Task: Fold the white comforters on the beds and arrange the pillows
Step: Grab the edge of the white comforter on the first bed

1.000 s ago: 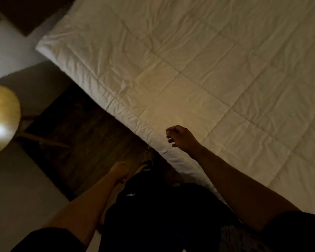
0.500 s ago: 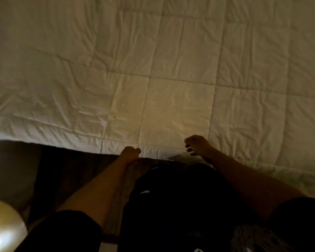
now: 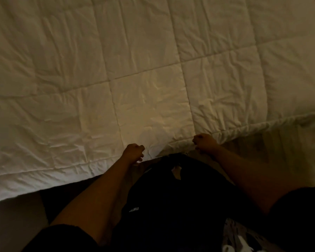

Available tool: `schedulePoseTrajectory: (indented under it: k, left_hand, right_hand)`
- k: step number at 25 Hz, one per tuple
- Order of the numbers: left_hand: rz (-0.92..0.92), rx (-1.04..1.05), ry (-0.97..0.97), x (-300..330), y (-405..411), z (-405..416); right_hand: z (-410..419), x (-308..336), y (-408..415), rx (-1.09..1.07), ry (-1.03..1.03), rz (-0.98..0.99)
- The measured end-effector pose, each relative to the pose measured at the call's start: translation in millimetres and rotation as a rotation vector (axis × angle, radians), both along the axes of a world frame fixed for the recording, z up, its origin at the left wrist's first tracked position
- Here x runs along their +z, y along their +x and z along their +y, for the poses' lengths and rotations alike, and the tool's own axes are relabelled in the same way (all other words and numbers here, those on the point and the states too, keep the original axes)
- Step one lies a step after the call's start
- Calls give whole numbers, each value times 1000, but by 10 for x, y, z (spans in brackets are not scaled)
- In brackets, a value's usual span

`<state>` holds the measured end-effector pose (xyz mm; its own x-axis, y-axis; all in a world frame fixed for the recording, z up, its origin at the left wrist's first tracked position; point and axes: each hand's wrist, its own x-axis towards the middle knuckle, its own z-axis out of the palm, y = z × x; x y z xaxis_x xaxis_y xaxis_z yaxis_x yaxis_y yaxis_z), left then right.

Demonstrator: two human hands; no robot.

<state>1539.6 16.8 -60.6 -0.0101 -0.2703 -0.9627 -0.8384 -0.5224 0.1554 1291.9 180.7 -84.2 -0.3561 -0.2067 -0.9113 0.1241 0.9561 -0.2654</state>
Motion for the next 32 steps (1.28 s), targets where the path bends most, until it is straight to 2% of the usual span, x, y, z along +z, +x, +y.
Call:
schedulePoseTrajectory:
  k: [4, 8, 13, 16, 18, 22, 24, 28, 32]
  left_hand:
    - [-11, -206, 9, -272, -348, 61]
    - [26, -419, -11, -566, -920, 166]
    - [140, -724, -153, -806, -1702, 453]
    - [187, -882, -253, -863, -2237, 732]
    - [203, -897, -297, -938, -2660, 952]
    - [245, -790, -408, -962, -3581, 1565]
    - [304, -794, -429, -996, -4136, 1969]
    - [450, -713, -422, -1117, -5341, 2717]
    - [638, -853, -566, -1189, -6465, 3304]
  right_hand:
    - [185, -326, -84, -78, -7, 24]
    - [513, -715, -256, -260, -36, 91]
    - [977, -1101, -717, -358, -51, 127]
    - [1213, -1258, -1127, -477, -130, 170]
    - [1397, -1324, -1439, -596, -153, 184]
    - [1871, -1419, -2215, -904, -226, 155]
    - [2219, -1477, -2716, -1057, -254, 131]
    - [2787, -1623, -3647, -1222, -273, 139]
    - [3172, -1751, -4431, -1358, -323, 185]
